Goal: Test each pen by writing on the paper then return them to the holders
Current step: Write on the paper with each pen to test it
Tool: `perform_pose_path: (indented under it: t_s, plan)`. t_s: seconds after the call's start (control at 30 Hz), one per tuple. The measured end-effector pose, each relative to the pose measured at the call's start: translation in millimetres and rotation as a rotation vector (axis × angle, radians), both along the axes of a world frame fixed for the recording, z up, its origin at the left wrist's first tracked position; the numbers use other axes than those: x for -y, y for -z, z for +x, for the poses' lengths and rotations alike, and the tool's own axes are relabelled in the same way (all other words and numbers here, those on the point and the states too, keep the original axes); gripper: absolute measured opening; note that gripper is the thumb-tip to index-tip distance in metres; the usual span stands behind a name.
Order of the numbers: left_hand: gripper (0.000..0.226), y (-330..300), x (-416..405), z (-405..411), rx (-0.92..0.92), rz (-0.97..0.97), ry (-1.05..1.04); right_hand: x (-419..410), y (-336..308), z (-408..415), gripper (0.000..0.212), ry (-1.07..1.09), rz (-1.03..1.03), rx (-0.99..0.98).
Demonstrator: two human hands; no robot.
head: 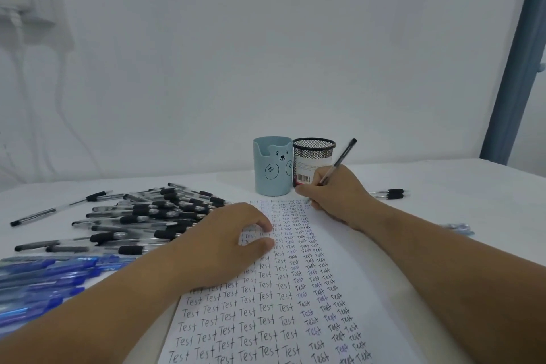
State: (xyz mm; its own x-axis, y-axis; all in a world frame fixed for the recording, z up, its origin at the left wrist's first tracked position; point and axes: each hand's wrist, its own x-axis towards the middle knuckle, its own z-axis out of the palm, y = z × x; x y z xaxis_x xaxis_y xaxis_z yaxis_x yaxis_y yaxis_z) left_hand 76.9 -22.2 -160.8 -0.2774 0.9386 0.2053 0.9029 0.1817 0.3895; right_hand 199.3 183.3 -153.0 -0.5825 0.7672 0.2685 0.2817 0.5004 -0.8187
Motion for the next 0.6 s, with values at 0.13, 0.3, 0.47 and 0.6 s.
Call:
perform_pose_path:
  t_s: [0.13, 0.3, 0.47, 0.6]
  plan:
    - [0.029, -1.2, 0.2, -1.4, -0.002, -0.013, 0.004, -2.6, 1.0, 0.6, 0.022, -0.007, 0.057, 0.059]
    - [0.028, 0.0, 1.5, -3.2, 0.007, -0.009, 0.011, -2.5, 1.0, 1.3, 0.019, -0.036, 0.056, 0.082]
    - [0.028, 0.3, 1.2, -3.4, 0.016, -0.009, 0.012, -3.5, 2.0, 0.6, 0.015, -0.057, 0.077, 0.078]
    - [0.029, -0.4, 1.8, -2.7, 0.021, -0.011, 0.004, -4.0, 2.5, -0.8, 0.016, -0.061, 0.099, 0.091]
